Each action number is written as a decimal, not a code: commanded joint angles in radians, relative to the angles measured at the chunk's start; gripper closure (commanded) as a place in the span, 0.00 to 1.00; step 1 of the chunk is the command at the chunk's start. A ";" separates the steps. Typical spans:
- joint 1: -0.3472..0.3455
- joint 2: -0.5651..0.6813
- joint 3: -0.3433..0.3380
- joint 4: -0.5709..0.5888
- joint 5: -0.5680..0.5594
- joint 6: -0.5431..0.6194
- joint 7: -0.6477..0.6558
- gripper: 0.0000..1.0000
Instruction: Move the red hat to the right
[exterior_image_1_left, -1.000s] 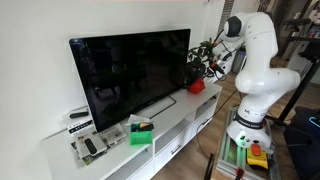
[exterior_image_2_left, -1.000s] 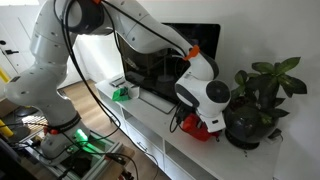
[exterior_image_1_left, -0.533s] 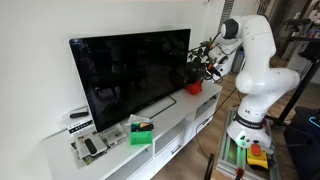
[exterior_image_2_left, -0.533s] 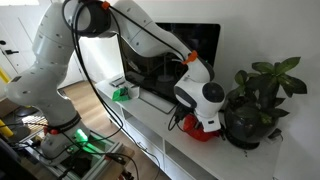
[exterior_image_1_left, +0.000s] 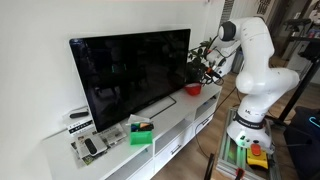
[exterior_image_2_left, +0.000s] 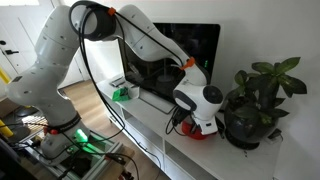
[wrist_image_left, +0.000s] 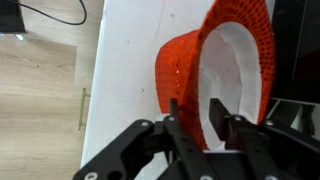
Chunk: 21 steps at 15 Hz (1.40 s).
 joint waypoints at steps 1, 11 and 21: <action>-0.003 -0.043 -0.023 -0.004 -0.116 -0.088 0.012 0.33; 0.011 -0.283 0.012 -0.069 -0.381 -0.205 -0.157 0.00; 0.313 -0.708 0.021 -0.461 -0.631 -0.164 -0.267 0.00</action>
